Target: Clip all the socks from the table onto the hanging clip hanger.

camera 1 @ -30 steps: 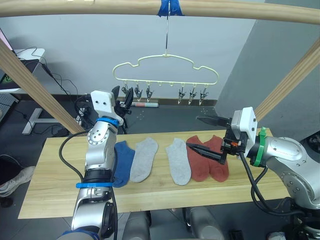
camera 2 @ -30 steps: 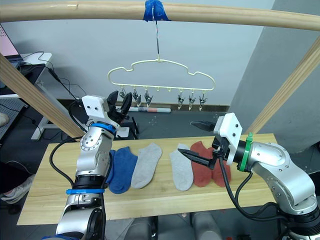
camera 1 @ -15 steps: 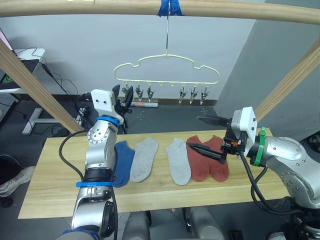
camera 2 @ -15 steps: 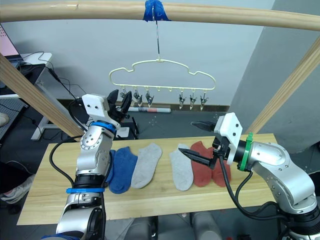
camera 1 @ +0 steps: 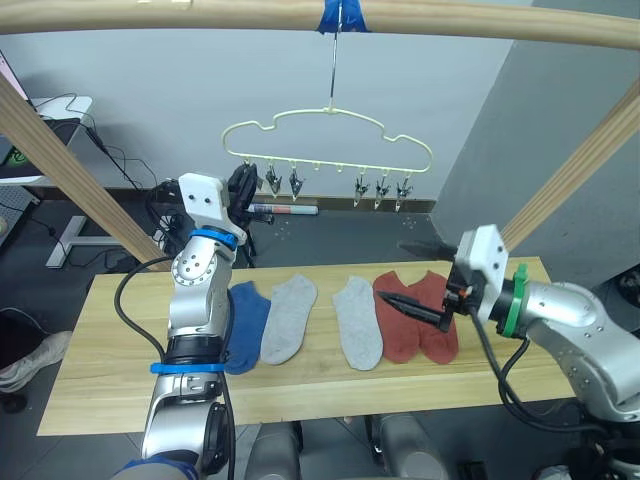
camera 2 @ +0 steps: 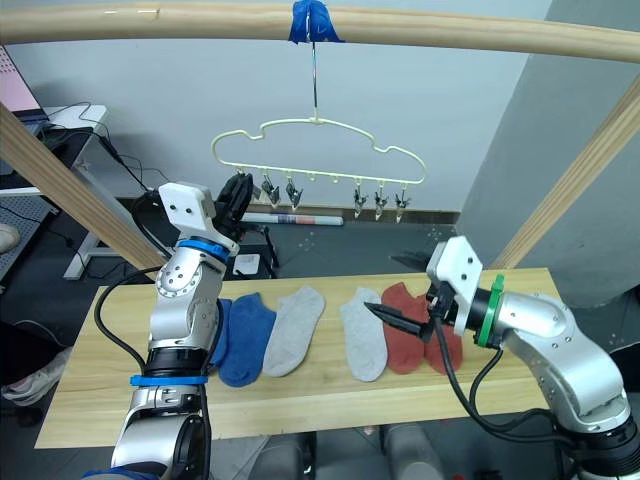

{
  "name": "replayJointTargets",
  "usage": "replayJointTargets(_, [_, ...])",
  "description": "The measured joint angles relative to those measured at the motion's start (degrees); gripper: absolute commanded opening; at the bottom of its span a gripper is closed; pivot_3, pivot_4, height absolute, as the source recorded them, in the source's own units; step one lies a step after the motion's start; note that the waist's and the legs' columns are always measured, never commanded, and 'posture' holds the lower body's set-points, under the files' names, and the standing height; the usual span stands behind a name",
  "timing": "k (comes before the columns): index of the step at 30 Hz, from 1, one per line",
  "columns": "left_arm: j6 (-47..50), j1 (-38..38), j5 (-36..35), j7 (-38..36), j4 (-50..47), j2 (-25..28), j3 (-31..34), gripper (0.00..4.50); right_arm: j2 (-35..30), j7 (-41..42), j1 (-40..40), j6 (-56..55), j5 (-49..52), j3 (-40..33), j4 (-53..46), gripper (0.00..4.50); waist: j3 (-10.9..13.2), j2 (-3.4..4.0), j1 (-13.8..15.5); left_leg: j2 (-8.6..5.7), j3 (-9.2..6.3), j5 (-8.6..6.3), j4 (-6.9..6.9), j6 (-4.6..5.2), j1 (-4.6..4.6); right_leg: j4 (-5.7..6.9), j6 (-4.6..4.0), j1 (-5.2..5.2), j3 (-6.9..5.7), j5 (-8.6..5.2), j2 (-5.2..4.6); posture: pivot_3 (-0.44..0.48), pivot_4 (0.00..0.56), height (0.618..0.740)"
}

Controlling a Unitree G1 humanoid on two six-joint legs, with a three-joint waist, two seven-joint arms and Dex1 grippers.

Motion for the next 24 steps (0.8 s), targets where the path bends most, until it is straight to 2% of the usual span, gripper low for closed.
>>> replayJointTargets(3, [0.73, 1.11, 0.11, -0.06, -2.47, 0.52, -0.13, 0.03, 2.26, -5.02, 2.65, -0.18, -5.05, 0.59, 5.02, 4.5, -0.01, 0.0, 0.09, 0.0, 0.02, 0.0, 0.0, 0.0, 0.02, 0.04, -0.06, 0.0, 0.03, 0.03, -0.01, -0.184, 0.24, 0.74])
replayJointTargets(8, [3.62, 4.05, 0.25, -0.59, -5.93, 1.24, -1.6, 0.03, 9.65, -15.24, 3.83, -1.99, -12.87, 0.7, 16.09, 4.5, -0.01, 0.0, 0.02, 0.0, 0.04, 0.02, 0.03, -0.02, 0.16, 0.33, -0.04, -0.05, 0.08, 0.01, 0.02, -0.175, 0.23, 0.74])
replayJointTargets(15, [6.13, 4.8, 0.23, -1.36, -7.88, 2.22, -2.21, 0.03, 19.0, -25.64, -4.52, -10.17, -20.54, 0.27, 40.26, 4.5, 0.0, 0.01, -0.26, -0.01, 0.08, 0.05, 0.16, 0.0, 0.19, 0.47, -0.07, -0.05, 0.13, 0.04, 0.02, -0.16, 0.25, 0.74])
replayJointTargets(21, [6.59, 4.56, 0.23, -1.69, -7.92, 2.65, -2.29, 0.03, 20.99, -27.89, -12.37, -15.8, -21.45, -2.11, 58.21, 4.5, 0.06, 0.09, -0.19, -0.01, 0.06, 0.04, 0.07, 0.01, 0.17, 0.44, -0.19, -0.05, 0.1, 0.1, 0.02, -0.149, 0.25, 0.74])
replayJointTargets(24, [7.26, 4.8, 0.21, -2.12, -8.2, 2.99, -2.27, 0.03, 21.74, -27.22, -13.13, -15.67, -21.03, -3.11, 61.16, 3.89, 0.05, 0.09, -0.08, -0.01, 0.06, 0.04, 0.04, 0.01, 0.17, 0.44, -0.19, -0.05, 0.1, 0.1, 0.01, -0.147, 0.262, 0.74])
